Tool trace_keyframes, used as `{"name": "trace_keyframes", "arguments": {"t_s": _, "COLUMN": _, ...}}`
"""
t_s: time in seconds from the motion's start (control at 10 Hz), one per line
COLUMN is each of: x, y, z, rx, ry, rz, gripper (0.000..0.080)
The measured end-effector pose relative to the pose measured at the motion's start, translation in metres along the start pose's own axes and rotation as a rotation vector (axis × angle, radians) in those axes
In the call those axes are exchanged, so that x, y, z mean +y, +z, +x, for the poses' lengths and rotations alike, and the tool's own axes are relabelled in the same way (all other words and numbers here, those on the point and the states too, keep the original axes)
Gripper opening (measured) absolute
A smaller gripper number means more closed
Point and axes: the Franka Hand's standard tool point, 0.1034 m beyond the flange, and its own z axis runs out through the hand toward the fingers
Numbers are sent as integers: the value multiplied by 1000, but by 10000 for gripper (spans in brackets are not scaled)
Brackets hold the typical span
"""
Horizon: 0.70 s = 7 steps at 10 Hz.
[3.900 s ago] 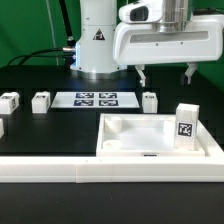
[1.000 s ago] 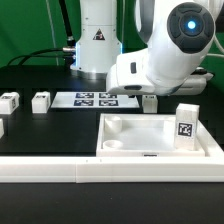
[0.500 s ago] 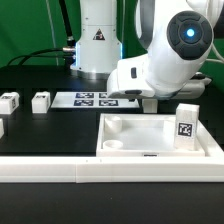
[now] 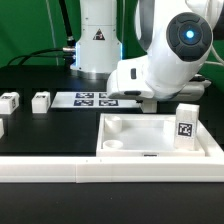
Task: Assemble square table
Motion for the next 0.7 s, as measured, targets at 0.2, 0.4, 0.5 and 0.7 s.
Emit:
{"name": "trace_keyframes", "arguments": {"t_s": 0.2, "x": 0, "y": 0, "z": 0, "rx": 0, "ry": 0, "rz": 0, "gripper": 288}}
{"name": "trace_keyframes", "arguments": {"t_s": 0.4, "x": 1, "y": -2, "z": -1, "rx": -3, "ry": -6, "rz": 2, "gripper": 288}}
{"name": "trace_keyframes", "arguments": {"t_s": 0.5, "x": 6, "y": -14, "z": -5, "rx": -1, "ry": -9, "rz": 11, "gripper": 288}}
{"name": "trace_keyframes", "arguments": {"t_s": 0.7, "x": 17, "y": -45, "z": -23, "rx": -18, "ry": -4, "rz": 40, "gripper": 290}}
